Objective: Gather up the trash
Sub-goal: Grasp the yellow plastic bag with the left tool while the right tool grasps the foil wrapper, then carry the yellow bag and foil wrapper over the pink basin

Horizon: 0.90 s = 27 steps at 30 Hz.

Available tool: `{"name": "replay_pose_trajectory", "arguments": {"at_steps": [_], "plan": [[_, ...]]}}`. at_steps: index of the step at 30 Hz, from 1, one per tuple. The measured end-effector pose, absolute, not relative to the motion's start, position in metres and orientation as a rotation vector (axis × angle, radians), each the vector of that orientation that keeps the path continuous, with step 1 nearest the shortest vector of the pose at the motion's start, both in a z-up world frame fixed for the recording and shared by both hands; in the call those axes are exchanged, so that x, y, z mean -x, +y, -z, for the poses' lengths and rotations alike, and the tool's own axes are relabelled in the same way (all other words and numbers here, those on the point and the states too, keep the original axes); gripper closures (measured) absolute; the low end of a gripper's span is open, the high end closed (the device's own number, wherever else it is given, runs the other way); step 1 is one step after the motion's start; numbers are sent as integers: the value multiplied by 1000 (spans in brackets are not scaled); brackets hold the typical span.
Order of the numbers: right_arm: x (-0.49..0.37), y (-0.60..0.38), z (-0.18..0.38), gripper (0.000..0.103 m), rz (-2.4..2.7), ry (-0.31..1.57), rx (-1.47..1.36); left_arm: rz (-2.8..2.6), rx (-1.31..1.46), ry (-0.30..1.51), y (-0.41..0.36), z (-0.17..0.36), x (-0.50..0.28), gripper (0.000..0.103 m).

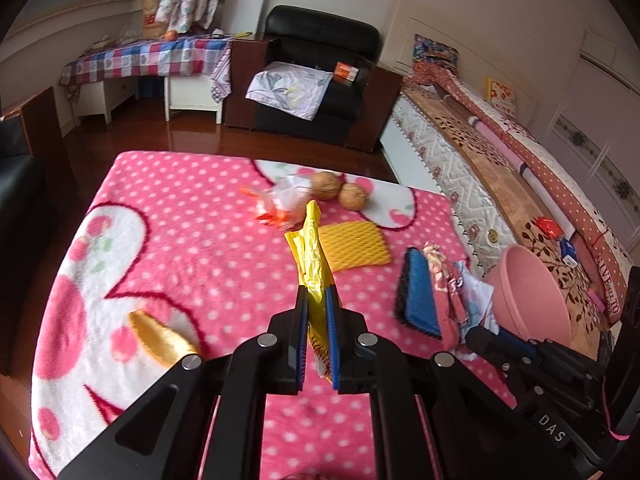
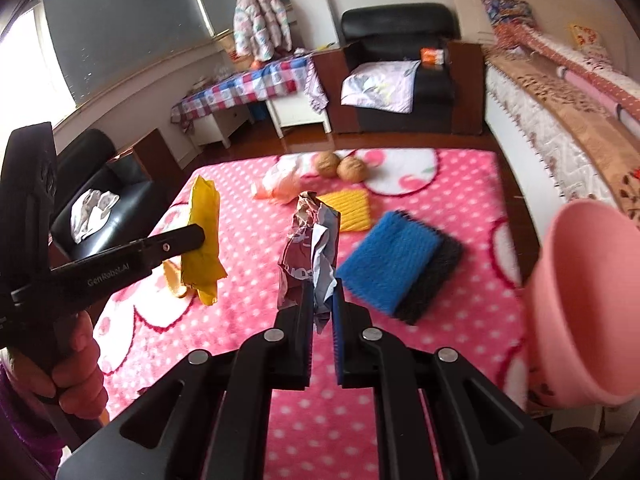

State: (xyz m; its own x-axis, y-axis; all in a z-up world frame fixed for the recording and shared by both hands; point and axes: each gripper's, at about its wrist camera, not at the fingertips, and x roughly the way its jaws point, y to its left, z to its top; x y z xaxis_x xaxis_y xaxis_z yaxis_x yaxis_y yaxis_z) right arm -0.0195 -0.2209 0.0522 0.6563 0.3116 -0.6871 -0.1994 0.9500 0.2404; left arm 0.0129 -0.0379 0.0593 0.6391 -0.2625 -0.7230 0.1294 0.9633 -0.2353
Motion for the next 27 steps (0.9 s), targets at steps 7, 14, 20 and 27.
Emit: {"name": "replay_pose_trajectory", "arguments": {"at_steps": [7,14,20,27], "plan": [[27,-262,-58,95,-190,785,-191,282,121,839,-76,-68,-18,95],[34,-294,-61,95,-111,761,-218,338,67,820,-114,-77,-20,95],[41,-321,-65,95,-42,735,-236,387,28,805,-147,-84,-19,95],[48,-349,-66,94,34,719,-264,452,-11,789,-185,-89,-16,95]]}}
